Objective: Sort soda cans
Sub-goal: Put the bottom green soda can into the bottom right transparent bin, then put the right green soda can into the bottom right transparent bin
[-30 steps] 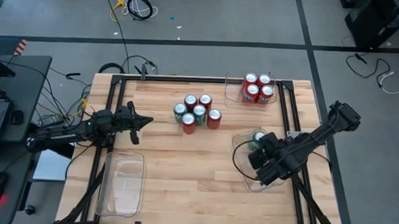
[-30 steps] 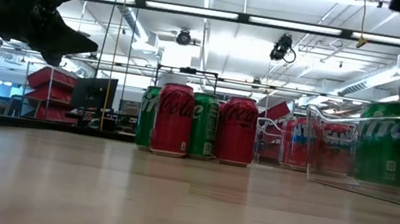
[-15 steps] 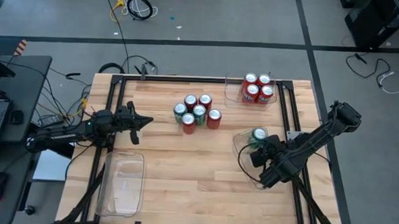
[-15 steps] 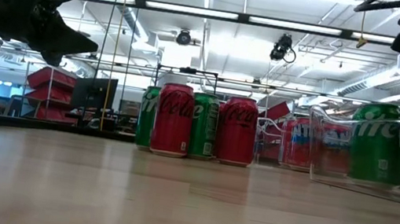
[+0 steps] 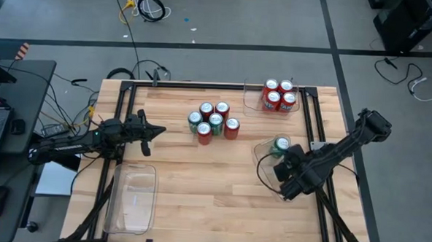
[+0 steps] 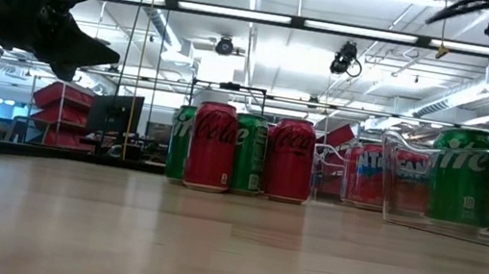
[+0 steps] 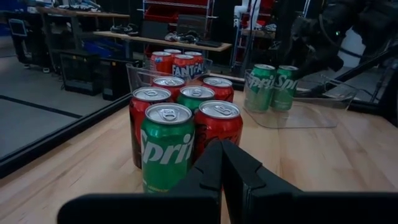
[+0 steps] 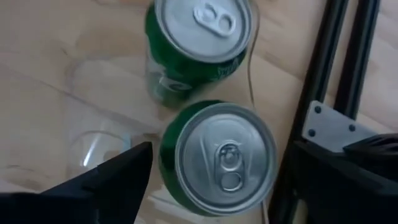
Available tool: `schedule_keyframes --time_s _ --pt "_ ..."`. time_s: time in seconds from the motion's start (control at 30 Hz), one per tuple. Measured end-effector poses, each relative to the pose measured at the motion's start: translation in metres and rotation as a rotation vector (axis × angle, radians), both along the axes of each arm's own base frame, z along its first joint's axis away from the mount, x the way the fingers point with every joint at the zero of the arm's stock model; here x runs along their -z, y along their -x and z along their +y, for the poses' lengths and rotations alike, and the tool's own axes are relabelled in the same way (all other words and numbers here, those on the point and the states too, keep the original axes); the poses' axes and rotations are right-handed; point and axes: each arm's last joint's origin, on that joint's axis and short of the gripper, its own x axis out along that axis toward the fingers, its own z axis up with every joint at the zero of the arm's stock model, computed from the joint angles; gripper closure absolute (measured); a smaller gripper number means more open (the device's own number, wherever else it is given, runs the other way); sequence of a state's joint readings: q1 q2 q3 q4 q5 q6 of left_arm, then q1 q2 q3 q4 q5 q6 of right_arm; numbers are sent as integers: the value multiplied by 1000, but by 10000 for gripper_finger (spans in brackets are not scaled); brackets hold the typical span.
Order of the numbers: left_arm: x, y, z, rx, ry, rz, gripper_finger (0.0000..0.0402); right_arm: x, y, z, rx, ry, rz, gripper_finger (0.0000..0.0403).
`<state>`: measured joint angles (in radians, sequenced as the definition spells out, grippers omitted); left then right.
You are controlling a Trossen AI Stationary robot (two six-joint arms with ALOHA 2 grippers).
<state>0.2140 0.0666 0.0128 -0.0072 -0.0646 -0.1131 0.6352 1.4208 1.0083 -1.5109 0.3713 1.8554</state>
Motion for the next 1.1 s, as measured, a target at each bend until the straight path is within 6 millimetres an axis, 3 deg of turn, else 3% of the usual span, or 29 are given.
schedule_keyframes --time_s 0.3,0.53,0.8,0.93,1.03,1.1 --pt "0 0 0 3 -5 -2 394 -45 -21 -5 -132 -48 -27 57" --pt "-1 0 0 4 -30 -4 394 -72 -54 -25 -336 10 -132 86" --pt "-1 0 0 4 -31 -5 394 -96 -126 -72 -714 65 -475 125" --pt "-1 0 0 4 -31 -6 394 -111 -143 -101 -871 137 -601 119" --pt "-1 0 0 4 -32 -7 394 -108 -154 -123 -910 169 -602 104" --pt "-1 0 0 4 -32 -7 394 -95 -163 -135 -923 158 -560 93"
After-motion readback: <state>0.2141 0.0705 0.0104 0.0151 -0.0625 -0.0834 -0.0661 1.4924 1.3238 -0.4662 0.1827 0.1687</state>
